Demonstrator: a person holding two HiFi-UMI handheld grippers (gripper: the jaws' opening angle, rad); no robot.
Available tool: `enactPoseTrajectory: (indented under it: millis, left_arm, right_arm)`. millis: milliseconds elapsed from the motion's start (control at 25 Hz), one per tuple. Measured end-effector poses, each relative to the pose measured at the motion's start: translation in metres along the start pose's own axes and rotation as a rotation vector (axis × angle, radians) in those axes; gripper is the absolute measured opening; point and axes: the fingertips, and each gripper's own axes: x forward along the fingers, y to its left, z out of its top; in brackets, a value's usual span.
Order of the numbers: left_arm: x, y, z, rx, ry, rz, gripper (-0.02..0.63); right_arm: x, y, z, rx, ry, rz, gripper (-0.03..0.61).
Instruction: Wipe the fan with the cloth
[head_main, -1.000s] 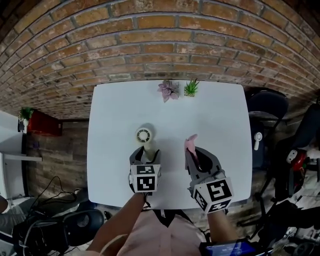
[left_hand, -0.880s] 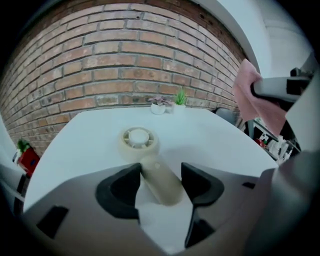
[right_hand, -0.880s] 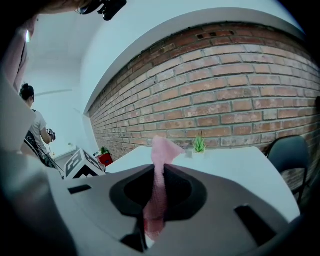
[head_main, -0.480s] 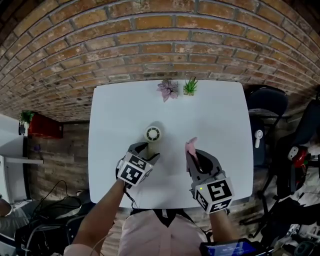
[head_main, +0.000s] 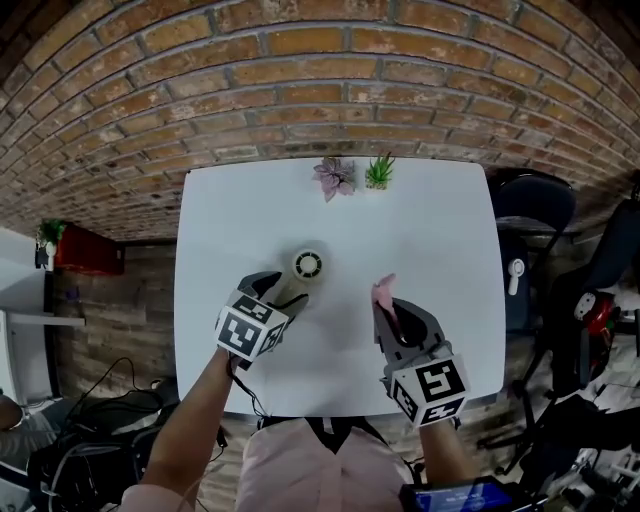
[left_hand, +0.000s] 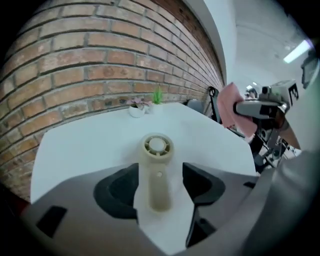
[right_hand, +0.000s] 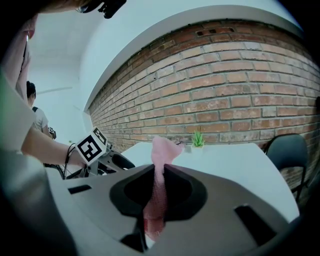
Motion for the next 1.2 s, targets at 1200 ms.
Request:
enactPoseTrajectory:
  millis: [1200]
  left_arm:
    - [0.016,-0.025,-0.04,0.347,0.196,-0.057,0.195]
  right_arm:
    - [0.015,0.02,-0.052,-0.049,0.136,0.092,0.043]
